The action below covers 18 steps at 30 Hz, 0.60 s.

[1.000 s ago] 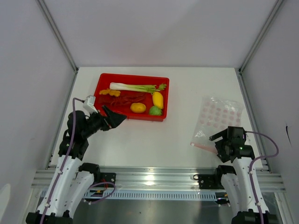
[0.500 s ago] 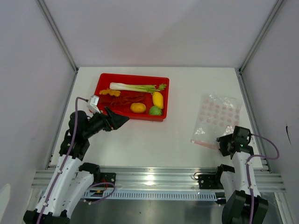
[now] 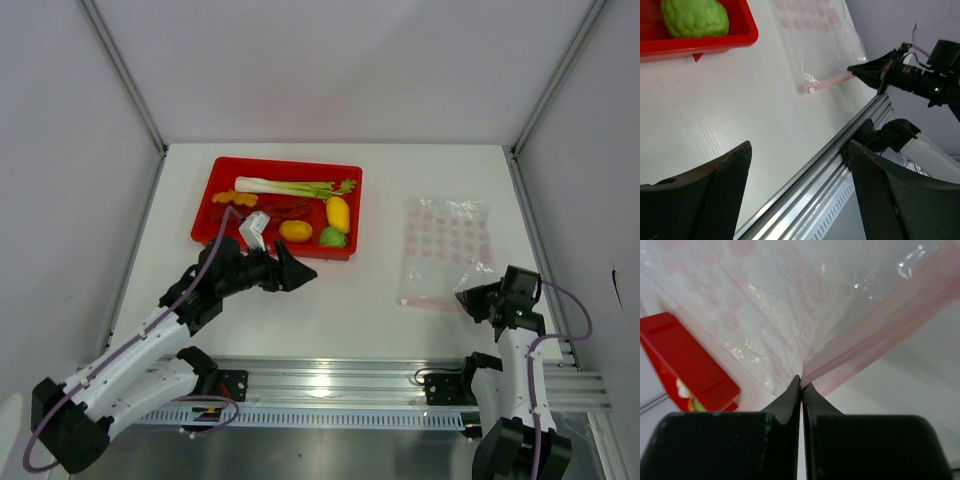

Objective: Place the food in the zip-top bag and seal the zipper
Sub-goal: Pick up the zipper food storage bag at the center of the board.

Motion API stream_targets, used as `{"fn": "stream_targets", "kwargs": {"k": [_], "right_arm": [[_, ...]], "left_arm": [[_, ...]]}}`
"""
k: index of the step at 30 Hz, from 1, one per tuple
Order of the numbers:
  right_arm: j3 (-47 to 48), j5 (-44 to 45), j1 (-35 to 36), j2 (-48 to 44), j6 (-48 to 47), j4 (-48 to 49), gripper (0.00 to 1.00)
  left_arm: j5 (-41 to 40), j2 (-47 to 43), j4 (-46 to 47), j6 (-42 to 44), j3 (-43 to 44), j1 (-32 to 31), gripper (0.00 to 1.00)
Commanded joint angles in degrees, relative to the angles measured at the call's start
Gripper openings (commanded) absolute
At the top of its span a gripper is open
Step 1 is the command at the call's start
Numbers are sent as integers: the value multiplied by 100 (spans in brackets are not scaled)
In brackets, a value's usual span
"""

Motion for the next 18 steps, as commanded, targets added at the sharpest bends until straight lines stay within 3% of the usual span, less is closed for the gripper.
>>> {"fn": "stream_targets", "kwargs": {"k": [1,7,12,18], "right_arm": [[290,-950,47,9,666,112,0],[544,-1567,240,71,1721,992,0],[852,-1778,196,290,2169,1307,0],[563,-1892,284,361,3408,2257,0]], "left_arm": [[-447,362,832,-213,25,-537,80],[-676,1276,1914,-555,-134,-1127,79],[-869,2031,2319,-618,199,-1706,77],[-633,3051,3093,-1205,716,-2042,75]]}}
